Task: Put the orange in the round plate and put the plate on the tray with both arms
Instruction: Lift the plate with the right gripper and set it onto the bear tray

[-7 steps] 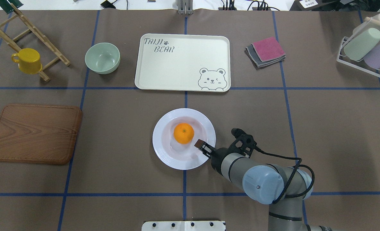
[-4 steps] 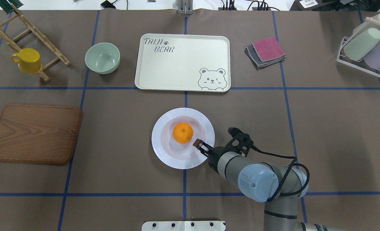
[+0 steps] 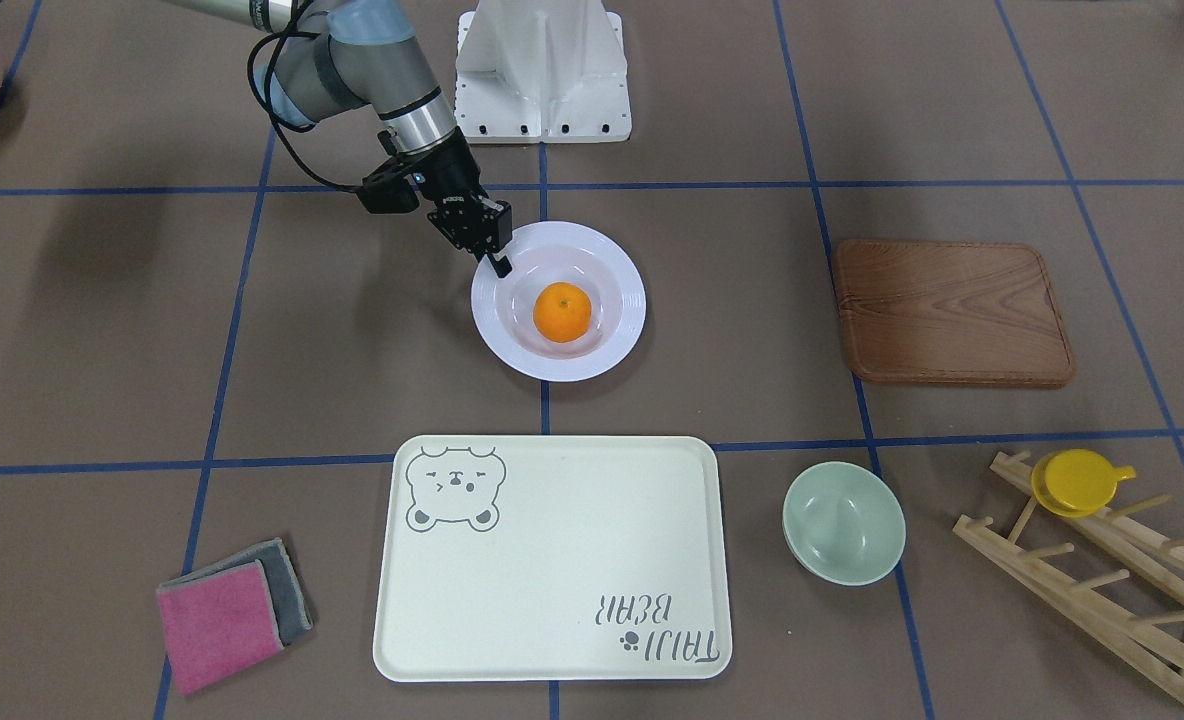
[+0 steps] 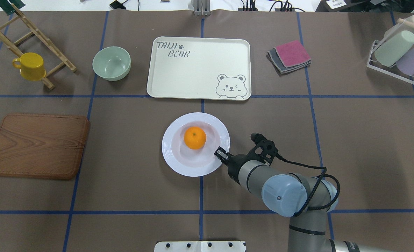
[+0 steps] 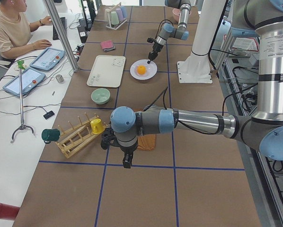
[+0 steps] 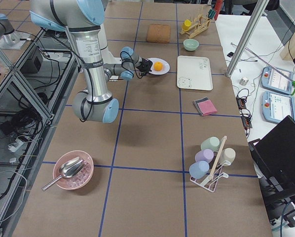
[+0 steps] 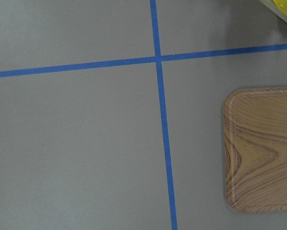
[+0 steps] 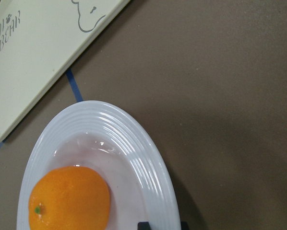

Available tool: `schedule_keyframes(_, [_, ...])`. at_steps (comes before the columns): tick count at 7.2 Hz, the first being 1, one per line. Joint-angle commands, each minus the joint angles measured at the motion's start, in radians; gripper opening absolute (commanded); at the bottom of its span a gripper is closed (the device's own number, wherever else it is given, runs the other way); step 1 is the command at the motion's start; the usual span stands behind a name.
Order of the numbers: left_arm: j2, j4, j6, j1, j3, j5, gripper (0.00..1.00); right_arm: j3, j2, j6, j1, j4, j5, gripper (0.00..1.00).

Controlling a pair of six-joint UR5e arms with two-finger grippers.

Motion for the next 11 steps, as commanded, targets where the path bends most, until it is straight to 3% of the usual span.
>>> schedule_keyframes(1, [0.0, 0.0, -0.001, 0.0, -0.003, 0.0, 1.0, 0.031, -0.002, 0.006, 0.002, 0.003, -0.041, 0.0])
schedule_keyframes(2, [0.0, 0.0, -0.001, 0.0, -0.004, 0.0, 1.0, 0.054, -0.001, 0.01, 0.002, 0.007, -0.075, 0.0])
schedule_keyframes(4, [0.0, 0.0, -0.001, 0.0, -0.006, -0.002, 1.0, 0.04, -0.036, 0.001, -0.004, 0.241, -0.159, 0.0])
schedule_keyframes(7, [0.0, 0.0, -0.001, 0.002, -0.011, -0.002, 1.0, 0.011, 0.027, 0.012, 0.033, 0.291, -0.212, 0.0])
schedule_keyframes(9, [0.0, 0.0, -0.001, 0.002, -0.006, -0.027, 1.0, -0.14, 0.151, 0.141, 0.09, 0.29, -0.259, 0.0])
schedule_keyframes(11, [0.0, 0.0, -0.001, 0.002, -0.008, -0.028, 1.0, -0.382, 0.302, 0.254, 0.178, 0.286, -0.269, 0.0])
